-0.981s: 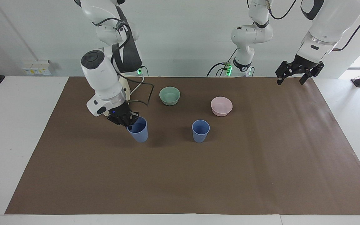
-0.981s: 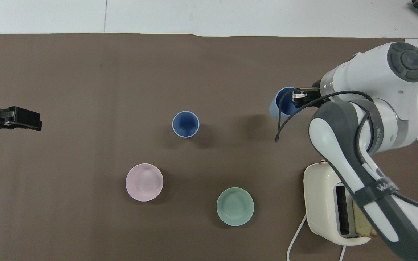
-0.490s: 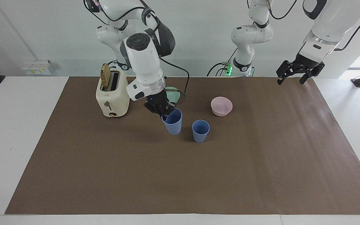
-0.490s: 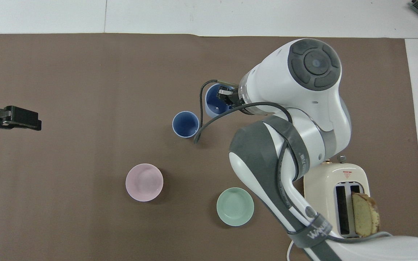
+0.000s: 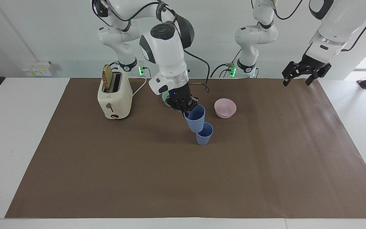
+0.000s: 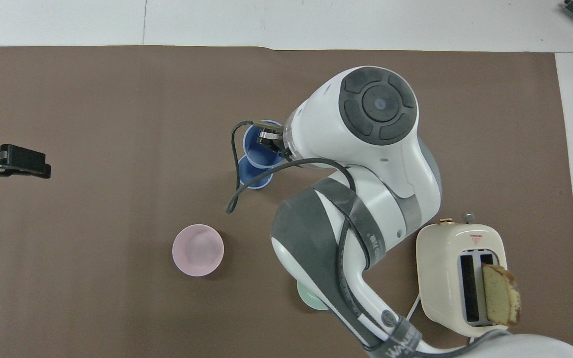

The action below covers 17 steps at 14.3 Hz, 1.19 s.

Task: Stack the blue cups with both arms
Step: 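Carry the blue cup with the right gripper over the centered cup, then lower the blue cup into the centered cup with the right gripper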

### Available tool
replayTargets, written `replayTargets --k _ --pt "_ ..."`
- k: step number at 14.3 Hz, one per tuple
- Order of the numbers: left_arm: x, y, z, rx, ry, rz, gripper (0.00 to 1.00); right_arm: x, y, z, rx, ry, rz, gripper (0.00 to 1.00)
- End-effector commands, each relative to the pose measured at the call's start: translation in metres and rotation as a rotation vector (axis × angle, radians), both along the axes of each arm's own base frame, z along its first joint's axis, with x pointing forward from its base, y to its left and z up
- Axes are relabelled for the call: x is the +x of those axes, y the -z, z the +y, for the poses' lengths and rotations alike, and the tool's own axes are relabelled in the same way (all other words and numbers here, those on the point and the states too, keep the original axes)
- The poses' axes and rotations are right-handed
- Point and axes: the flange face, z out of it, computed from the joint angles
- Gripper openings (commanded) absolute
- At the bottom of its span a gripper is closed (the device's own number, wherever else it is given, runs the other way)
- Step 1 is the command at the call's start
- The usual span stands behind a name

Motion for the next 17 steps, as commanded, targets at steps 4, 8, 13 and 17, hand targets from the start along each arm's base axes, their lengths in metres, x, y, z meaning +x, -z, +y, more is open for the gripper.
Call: replayTargets --k 4,8,13,17 --pt "-0.008 -0.003 0.004 -0.009 -0.006 0.007 1.00 0.006 0.023 0.012 0.002 0.006 0.041 0.00" --pt "-0.008 -0.003 0.002 -0.009 -0.001 0.008 1.00 0.012 0.046 0.015 0.009 0.009 0.036 0.00" --pt "-0.008 -0.003 0.002 -0.009 -0.001 0.008 1.00 0.011 0.075 0.015 -0.023 -0.002 0.068 0.00" --pt "-0.008 -0.003 0.003 -0.009 -0.002 0.008 1.00 0.008 0.083 0.023 -0.015 -0.011 0.061 0.00"
